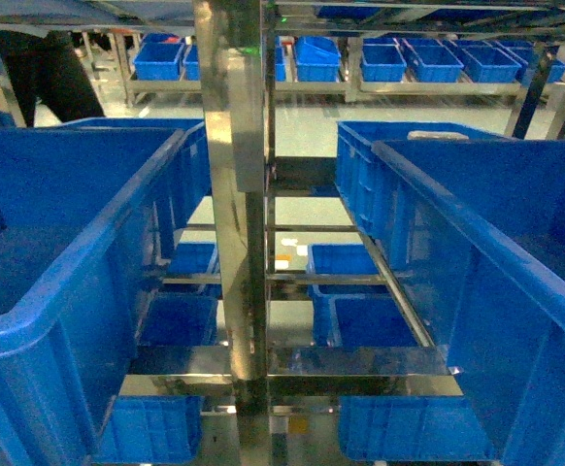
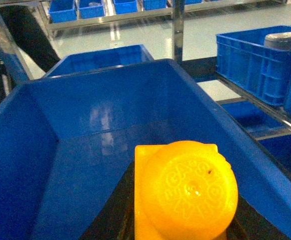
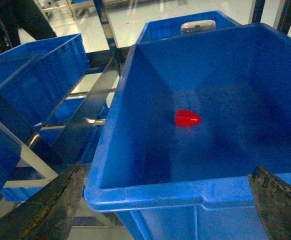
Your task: Sort and place red and yellow blocks in left bins
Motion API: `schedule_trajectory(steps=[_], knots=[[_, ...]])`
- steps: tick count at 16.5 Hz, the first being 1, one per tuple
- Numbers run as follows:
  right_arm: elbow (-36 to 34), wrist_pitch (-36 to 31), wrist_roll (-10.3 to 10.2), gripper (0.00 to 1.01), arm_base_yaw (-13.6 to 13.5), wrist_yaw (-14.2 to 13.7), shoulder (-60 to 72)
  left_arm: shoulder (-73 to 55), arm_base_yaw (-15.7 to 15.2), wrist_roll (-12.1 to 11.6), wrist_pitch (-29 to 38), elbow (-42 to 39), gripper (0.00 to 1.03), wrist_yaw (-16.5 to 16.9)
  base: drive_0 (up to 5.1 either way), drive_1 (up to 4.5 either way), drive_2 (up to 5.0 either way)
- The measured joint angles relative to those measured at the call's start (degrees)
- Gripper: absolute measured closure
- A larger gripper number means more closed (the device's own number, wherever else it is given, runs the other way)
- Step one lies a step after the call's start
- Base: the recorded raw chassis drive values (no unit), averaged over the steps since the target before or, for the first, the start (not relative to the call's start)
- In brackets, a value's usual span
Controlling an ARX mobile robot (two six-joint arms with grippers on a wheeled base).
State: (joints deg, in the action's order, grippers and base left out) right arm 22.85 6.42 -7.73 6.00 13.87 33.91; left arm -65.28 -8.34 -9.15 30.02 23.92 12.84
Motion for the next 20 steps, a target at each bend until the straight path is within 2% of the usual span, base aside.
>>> schedule_trajectory(steps=[3, 6, 11, 13, 17, 20], knots=[[0.00, -0.02, 0.00, 0.03, 0.00, 0.00, 0.00, -6.03, -4.11, -2.25, 2.14, 3.56, 0.76, 3.10, 0.0, 0.00, 0.0], [0.00, -0.02, 0.00, 0.03, 0.00, 0.00, -0.02, -12.52, -5.31, -4.74, 3.13, 6.43, 0.76, 4.83, 0.0, 0.00, 0.0], [0.00, -0.02, 0.00, 0.03, 0.00, 0.00, 0.00, -21.05, -5.09, -8.41, 1.33, 13.84, 0.76, 6.25, 0.0, 0.00, 0.0], [0.00, -0.02, 0.00, 0.03, 0.00, 0.00, 0.00, -27.06, -5.09, -11.41, -0.07, 18.62, 0.76, 6.12, 0.0, 0.00, 0.0], [0.00, -0.02, 0.00, 0.03, 0.00, 0.00, 0.00, -30.32, -5.22, -13.46, -1.64, 21.31, 0.76, 6.01, 0.0, 0.00, 0.0], [0.00, -0.02, 0.00, 0.03, 0.00, 0.00, 0.00, -31.80, -5.40, -14.01, -1.66, 22.32, 0.76, 5.73, 0.0, 0.00, 0.0]])
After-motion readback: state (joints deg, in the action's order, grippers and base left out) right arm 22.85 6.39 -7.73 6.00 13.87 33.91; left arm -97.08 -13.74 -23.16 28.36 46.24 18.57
